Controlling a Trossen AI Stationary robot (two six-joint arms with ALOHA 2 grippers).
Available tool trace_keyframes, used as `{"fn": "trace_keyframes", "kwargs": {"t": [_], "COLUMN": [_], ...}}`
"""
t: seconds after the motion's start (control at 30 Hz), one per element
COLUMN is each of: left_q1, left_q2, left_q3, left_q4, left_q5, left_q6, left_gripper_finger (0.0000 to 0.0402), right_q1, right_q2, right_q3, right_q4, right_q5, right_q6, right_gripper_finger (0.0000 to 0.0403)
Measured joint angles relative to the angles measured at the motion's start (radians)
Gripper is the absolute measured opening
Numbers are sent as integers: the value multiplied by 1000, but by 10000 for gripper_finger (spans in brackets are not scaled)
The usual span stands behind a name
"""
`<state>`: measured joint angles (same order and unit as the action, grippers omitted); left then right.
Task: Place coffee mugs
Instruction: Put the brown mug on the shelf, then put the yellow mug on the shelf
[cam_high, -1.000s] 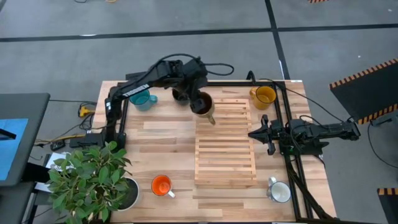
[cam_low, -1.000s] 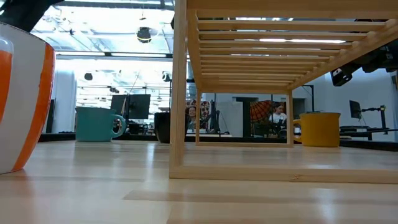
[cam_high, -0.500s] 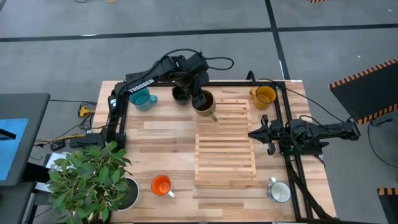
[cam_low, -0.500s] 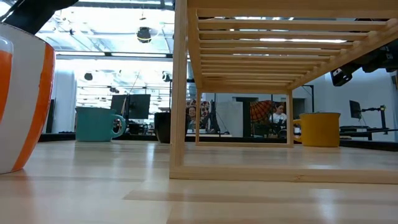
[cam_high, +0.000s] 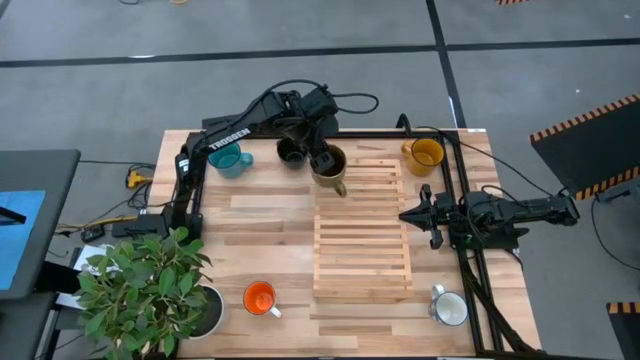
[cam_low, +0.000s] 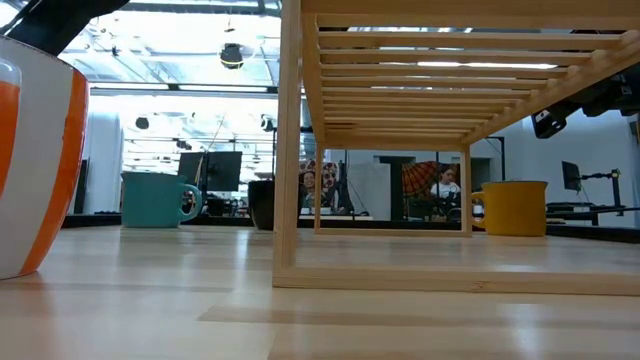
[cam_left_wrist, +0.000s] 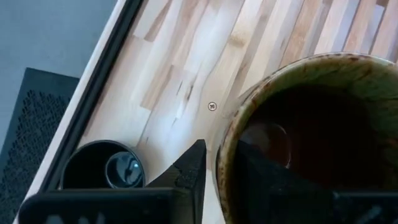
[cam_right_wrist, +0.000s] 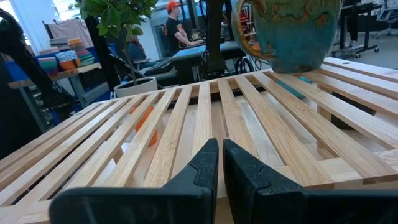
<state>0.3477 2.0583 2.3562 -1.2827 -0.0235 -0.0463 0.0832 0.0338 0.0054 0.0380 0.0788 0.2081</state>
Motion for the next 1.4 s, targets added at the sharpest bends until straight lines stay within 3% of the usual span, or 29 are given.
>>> {"fn": "trace_keyframes", "kwargs": {"t": [0.17, 0.7, 1.07, 1.4], "left_q1": [0, -1, 0, 12], "left_q2": [0, 0, -13, -124], "left_q3": [0, 0, -1, -1], "left_q4": [-1, 55, 79, 163], "left_q5": [-1, 42, 88, 97], "left_q6": [0, -20, -29, -52], "left_gripper_finger": [74, 171, 179, 179], "right_q1": [0, 0, 0, 0], "right_q2": [0, 0, 0, 0], "right_q3": [0, 0, 0, 0], "right_q4": [0, 0, 0, 0], "right_q5": [0, 0, 0, 0], "right_q6": [0, 1, 4, 4], "right_gripper_finger": [52, 52, 52, 52]}}
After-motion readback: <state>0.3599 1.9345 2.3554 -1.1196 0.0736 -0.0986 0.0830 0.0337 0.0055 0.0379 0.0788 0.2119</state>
